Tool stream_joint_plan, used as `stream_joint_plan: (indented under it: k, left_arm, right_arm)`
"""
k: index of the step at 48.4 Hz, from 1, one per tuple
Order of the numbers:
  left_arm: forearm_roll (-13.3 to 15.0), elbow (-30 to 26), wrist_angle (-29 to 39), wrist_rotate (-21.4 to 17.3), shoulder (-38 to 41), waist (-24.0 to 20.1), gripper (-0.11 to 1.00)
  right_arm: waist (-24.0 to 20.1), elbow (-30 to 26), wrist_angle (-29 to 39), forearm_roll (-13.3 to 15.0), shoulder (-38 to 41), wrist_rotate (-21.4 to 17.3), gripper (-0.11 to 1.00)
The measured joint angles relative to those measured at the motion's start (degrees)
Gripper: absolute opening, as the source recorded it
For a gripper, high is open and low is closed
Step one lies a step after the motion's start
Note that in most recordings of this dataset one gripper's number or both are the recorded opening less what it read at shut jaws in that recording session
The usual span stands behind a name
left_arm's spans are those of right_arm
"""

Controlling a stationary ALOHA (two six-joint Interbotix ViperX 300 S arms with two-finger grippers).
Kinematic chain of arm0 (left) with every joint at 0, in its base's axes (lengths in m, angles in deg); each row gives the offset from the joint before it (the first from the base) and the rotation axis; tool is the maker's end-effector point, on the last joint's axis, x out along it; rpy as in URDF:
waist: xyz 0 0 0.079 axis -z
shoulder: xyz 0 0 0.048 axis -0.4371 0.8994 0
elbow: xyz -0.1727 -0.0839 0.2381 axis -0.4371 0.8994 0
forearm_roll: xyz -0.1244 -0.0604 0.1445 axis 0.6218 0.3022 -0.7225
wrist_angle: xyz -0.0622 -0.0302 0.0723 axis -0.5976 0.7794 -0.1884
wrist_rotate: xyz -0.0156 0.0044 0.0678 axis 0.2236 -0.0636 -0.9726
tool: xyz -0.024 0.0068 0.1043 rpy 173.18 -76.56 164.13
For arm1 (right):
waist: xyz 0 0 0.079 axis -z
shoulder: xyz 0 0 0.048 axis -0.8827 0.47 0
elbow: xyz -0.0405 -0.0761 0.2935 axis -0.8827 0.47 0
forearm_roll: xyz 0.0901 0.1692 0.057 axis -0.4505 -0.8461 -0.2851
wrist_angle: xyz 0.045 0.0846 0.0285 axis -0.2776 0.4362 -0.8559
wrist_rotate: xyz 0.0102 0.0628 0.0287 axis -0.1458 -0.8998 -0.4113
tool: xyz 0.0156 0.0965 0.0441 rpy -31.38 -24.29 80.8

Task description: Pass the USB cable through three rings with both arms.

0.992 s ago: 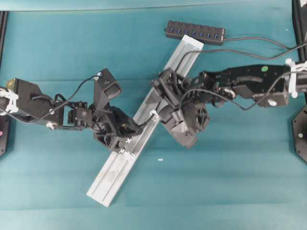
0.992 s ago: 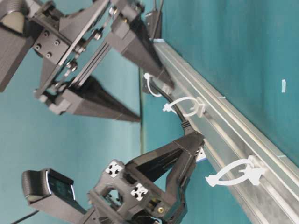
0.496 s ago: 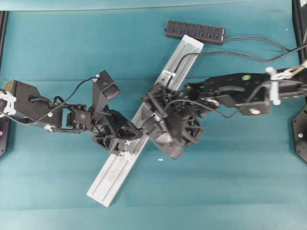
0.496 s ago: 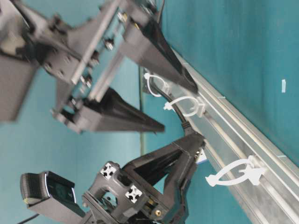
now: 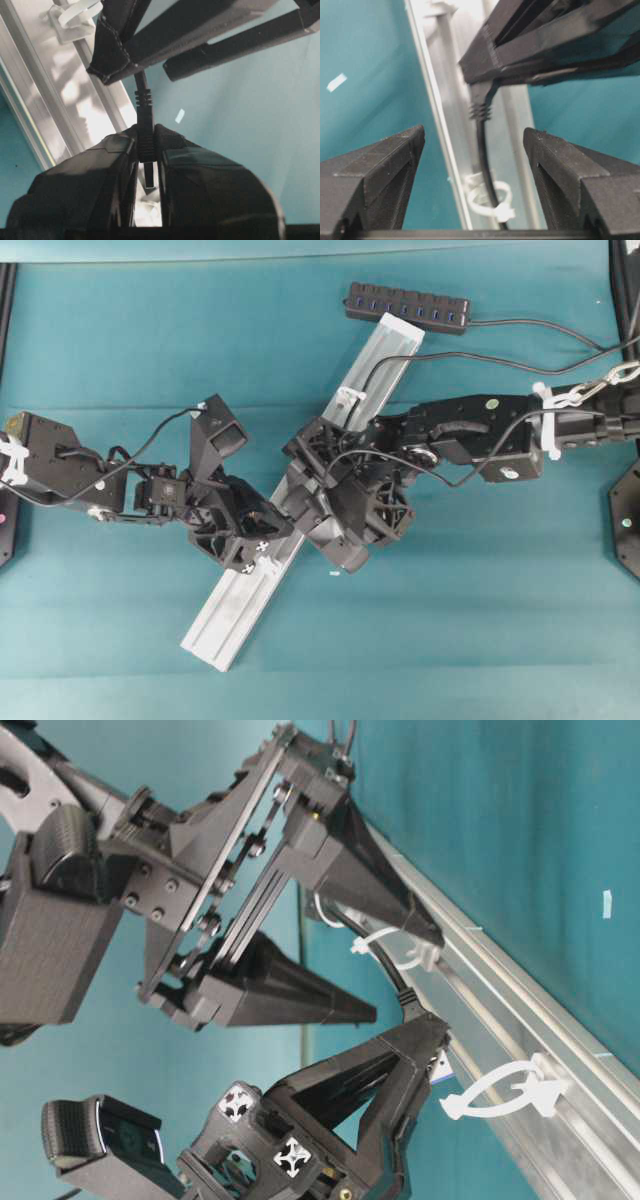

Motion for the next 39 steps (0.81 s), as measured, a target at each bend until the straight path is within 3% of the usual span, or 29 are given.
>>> stream_joint_plan:
  k: [12, 22, 29, 39]
  left_arm:
    - [0.0, -0.1, 0.0, 0.1, 0.0, 0.0, 0.11]
    - [0.0, -0.1, 0.0, 0.1, -0.1, 0.0, 0.11]
    - [0.0, 0.0, 0.0, 0.1, -0.1, 0.0, 0.11]
    - [0.0, 0.0, 0.1, 0.1, -0.1, 0.0, 0.11]
  right_arm:
    - [0.4, -0.1, -0.7, 0.1, 0.7, -0.1, 0.81]
    - [0.9, -0.2, -0.9, 0.1, 1.4, 0.0, 0.69]
    - [0.8, -0.3, -0.8, 0.1, 1.4, -0.1, 0.52]
    - [0.9, -1.2, -0.6, 0.5, 1.8, 0.0, 0.13]
